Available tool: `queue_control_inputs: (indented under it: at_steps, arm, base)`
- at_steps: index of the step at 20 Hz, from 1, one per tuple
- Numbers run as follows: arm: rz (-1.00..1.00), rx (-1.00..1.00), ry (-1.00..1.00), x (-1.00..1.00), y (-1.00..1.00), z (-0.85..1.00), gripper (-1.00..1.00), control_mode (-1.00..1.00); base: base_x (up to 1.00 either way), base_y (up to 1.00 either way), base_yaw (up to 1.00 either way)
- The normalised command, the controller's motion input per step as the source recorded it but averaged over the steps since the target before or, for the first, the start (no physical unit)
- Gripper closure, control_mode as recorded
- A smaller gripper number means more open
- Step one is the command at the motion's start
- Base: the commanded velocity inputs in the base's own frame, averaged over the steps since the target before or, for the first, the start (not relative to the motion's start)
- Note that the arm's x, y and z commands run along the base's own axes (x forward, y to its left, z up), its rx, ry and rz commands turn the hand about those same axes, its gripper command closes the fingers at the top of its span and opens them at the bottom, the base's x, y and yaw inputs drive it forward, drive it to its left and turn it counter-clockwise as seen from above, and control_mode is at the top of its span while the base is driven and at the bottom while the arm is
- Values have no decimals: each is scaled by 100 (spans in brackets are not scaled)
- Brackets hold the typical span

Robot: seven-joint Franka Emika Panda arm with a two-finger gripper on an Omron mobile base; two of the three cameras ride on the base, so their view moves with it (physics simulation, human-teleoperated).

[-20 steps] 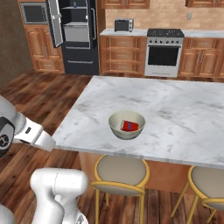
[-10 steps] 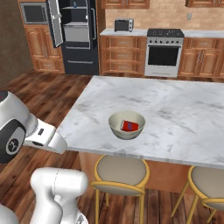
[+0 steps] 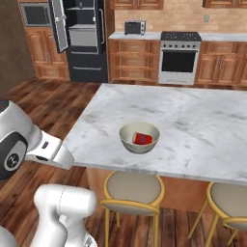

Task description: Open the fridge, grab two sodas, and place both sodas inside the bowl with ice on the dining counter.

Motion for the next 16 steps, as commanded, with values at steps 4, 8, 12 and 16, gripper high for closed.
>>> queue_control_inputs:
  at_steps: [4,8,12,16]
  arm:
    - [0,0,0,0,0,0,-100,100]
    - [0,0,0,0,0,0,-100,100]
    - [0,0,0,0,0,0,-100,100]
    - [0,0,0,0,0,0,-100,100]
  base:
    - [18,86,-21]
    - [38,100,-33]
    - [48,100,-38]
    - [51,96,-40]
